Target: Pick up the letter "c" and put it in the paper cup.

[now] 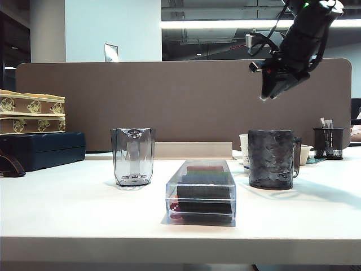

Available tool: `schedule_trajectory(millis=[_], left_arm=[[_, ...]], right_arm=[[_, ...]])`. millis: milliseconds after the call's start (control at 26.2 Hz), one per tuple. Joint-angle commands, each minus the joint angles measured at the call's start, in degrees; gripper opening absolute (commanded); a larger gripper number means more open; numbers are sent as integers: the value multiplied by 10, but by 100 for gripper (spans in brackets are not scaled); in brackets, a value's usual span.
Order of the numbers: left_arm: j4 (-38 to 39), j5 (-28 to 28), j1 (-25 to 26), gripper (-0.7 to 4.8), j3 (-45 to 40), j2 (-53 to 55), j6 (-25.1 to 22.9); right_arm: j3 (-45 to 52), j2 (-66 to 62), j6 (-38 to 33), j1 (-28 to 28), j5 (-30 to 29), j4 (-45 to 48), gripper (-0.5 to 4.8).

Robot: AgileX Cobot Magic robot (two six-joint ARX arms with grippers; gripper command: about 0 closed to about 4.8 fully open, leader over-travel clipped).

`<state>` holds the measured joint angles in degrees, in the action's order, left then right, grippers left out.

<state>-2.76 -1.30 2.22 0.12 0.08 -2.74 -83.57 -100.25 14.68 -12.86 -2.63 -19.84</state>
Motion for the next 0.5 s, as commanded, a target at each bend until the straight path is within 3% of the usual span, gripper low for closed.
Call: schedule_trajectory(millis=[38, 495], left_arm=[[-7, 0, 0, -6, 2, 0, 2], [-7, 0, 0, -6, 2, 0, 2]], right_arm=[[-2, 15, -3, -1, -7, -56, 104], [-1, 119, -17, -7, -16, -189, 122]])
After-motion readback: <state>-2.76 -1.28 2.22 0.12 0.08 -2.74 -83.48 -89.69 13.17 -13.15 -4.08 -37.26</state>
